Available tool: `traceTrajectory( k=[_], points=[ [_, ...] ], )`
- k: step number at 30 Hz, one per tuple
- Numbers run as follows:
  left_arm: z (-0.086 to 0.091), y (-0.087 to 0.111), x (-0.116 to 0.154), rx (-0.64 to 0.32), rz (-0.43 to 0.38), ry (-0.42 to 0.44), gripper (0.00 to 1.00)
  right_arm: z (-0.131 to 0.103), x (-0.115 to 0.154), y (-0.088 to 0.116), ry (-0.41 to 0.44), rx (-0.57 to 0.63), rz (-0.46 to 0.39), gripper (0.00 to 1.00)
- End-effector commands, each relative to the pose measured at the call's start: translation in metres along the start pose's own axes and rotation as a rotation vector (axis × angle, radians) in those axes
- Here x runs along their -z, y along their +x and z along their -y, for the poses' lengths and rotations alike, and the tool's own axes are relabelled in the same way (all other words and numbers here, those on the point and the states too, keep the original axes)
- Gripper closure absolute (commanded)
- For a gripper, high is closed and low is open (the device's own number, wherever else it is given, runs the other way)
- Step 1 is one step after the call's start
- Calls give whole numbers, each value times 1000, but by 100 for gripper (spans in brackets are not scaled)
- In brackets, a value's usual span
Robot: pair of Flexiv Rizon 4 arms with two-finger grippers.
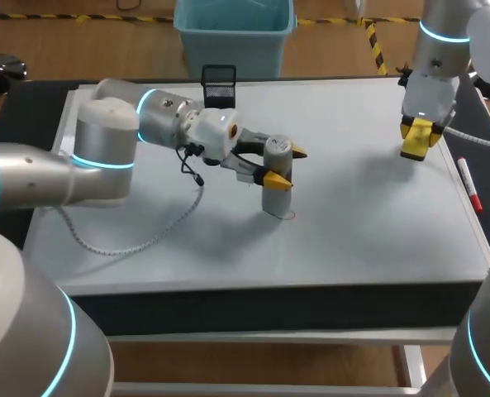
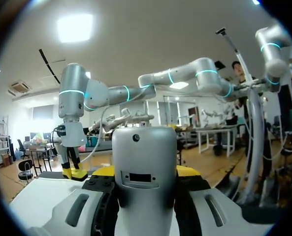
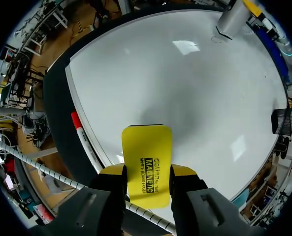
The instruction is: Pick up the inspection probe, press it on each red-marked spot on the whiteboard one by one, put down the probe, pick up the eraser, and wipe off all the red marks.
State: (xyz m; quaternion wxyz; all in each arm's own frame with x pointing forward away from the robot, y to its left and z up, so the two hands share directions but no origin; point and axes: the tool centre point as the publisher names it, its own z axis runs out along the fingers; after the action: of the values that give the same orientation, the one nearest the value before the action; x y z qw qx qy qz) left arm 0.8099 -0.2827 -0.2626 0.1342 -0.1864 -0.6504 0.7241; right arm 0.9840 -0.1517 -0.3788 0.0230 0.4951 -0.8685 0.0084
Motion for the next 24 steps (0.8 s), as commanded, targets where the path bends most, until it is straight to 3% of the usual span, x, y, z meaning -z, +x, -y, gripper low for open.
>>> traceTrajectory(
  k=[1,24],
  points=[
    [-8,-7,-3,3,-19,15,100,0,1,1,1,2,-2,100],
    [-24,-15,-6,15,-12,23,100,0,1,1,1,2,-2,100]
  ],
)
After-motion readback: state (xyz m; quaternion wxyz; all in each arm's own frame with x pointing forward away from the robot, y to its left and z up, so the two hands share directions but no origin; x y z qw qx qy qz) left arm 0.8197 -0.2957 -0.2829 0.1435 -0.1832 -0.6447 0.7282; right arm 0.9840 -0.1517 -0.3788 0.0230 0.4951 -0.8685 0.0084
